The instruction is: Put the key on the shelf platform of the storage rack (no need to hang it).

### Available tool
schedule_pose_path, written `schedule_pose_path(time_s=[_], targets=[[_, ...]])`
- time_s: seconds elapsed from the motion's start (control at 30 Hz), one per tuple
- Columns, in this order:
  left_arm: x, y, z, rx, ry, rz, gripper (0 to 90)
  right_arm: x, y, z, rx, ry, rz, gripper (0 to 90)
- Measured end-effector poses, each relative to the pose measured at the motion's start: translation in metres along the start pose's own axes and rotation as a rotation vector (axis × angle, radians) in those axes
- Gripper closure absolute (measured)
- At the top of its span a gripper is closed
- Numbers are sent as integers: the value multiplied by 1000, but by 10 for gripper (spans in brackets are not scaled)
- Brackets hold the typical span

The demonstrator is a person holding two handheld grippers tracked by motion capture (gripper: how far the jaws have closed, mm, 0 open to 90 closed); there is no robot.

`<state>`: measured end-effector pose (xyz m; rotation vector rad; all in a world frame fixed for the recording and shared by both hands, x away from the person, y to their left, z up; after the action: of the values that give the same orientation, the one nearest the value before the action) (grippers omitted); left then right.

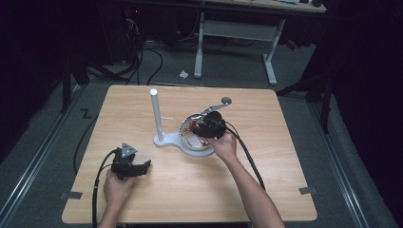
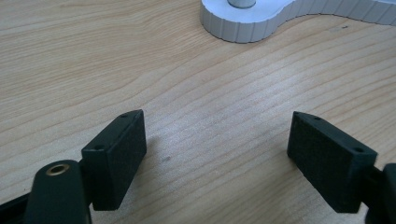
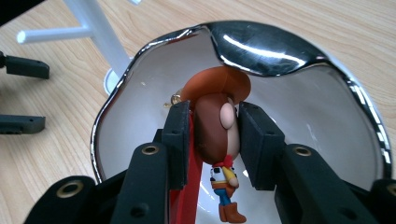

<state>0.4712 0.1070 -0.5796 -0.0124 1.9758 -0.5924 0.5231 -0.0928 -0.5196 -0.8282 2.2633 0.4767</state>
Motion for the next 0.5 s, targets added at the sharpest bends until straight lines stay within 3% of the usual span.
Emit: schedule_pose_path(time_s=[0.37, 0.5], targets=[[0, 0, 0, 0, -1, -1, 200, 0, 1, 6, 43, 21, -33, 655], [0, 0, 0, 0, -1, -1, 200, -2, 1, 2, 51, -3, -19, 631]])
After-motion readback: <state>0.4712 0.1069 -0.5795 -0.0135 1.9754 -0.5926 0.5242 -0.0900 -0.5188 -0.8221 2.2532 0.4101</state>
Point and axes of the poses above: each handheld gripper's, and its own axes: z roughly forward along the jaws, x roughly out of its underside, y roughly to its left, the point moved 9 cm from there along z, roughly forward along the jaws, and after that the axes turned 1 degree about -z, right-handed, at the moved point
